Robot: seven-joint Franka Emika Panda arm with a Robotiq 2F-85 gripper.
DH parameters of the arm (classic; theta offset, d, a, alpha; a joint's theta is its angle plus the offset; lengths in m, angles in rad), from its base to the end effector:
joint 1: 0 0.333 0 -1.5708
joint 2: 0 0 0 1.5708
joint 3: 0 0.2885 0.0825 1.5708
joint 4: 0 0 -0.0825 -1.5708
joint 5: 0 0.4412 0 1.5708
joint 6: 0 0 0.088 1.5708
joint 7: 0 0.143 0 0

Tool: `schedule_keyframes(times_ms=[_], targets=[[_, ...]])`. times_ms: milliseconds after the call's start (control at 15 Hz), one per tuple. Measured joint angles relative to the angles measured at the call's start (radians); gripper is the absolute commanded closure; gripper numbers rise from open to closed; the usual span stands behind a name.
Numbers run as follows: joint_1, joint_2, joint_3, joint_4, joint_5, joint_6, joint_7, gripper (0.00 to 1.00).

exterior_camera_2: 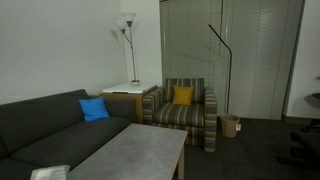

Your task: Place the blue mug next to the white mug

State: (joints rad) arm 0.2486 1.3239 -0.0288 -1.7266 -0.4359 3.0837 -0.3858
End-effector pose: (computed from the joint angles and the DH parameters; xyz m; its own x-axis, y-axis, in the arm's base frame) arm 0.4887 0.1382 -0.2497 0.4868 0.8734 -0.0119 0.8721 -0.4852 0.0640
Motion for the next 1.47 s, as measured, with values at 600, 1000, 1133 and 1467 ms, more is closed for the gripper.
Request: schedule_keyframes(times_ms=[600,1000,1133,1467], targets=[[0.006,-0.001,-0.005,-0.001,0.0,0.013,0.001,0.97],[0.007,-0.008,-0.034,-0.008,0.0,0.057,0.01,0.97],[0.007,-0.008,-0.053,-0.012,0.0,0.085,0.019,0.97],[0.004,-0.012,-0.085,-0.045,0.001,0.192,0.041,0.97]])
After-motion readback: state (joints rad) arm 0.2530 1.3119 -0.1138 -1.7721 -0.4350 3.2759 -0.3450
